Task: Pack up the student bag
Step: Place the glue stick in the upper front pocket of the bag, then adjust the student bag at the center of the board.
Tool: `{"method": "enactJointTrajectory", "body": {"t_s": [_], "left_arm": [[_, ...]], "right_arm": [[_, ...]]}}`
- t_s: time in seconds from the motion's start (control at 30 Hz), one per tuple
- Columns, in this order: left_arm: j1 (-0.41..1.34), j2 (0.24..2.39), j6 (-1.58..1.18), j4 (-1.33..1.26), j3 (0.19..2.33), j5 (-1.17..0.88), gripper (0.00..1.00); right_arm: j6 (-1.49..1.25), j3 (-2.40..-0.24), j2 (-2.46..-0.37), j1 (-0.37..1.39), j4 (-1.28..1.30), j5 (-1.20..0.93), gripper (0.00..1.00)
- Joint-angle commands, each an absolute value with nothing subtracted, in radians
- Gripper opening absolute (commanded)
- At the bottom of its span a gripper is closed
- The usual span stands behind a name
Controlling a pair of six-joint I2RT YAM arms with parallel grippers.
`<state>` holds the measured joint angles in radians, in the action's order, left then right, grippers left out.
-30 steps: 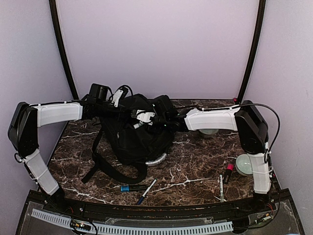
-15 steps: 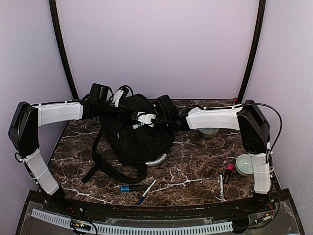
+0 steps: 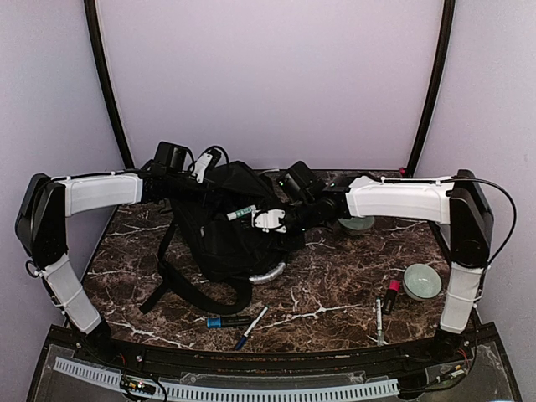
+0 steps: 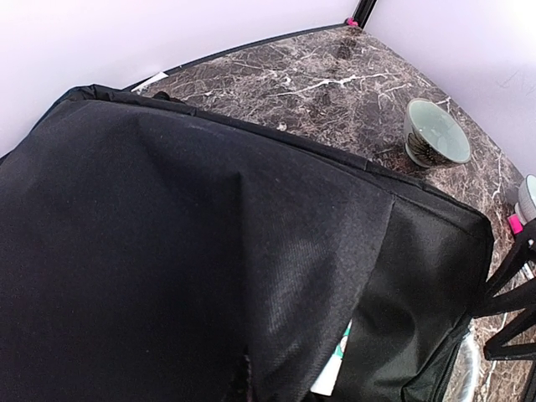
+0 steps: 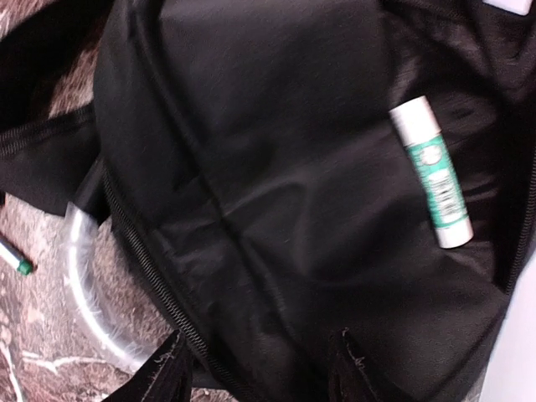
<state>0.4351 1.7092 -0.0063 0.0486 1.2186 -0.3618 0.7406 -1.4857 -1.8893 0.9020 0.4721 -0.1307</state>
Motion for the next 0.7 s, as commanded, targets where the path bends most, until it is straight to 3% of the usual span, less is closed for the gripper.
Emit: {"method": "enactJointTrajectory", "body": {"t_s": [0.0,0.27,0.5,0.67], "left_arm": [[0.441,1.682,0.009,0.023,1.268,-0.389,0.02],[0.441,1.688,0.017,0.031,1.274,-0.397,0.01],[0.437,1.717,0.078,0.065,1.323,-0.315,0.00],[0.423,1.750,0.103,0.130,1.431,-0.275,0.00]], "right_arm": [[0.812,-1.503,-1.919,0.902,0.513,-0.120,0.58],[0.887,-1.547,-2.008,0.933,0.476,-0.007,0.58],[0.972,-1.655,-2.057,0.942,0.648,0.045,0.03],[0.987,-1.758,-1.964,0.919,0.730,-0.027,0.00]]}}
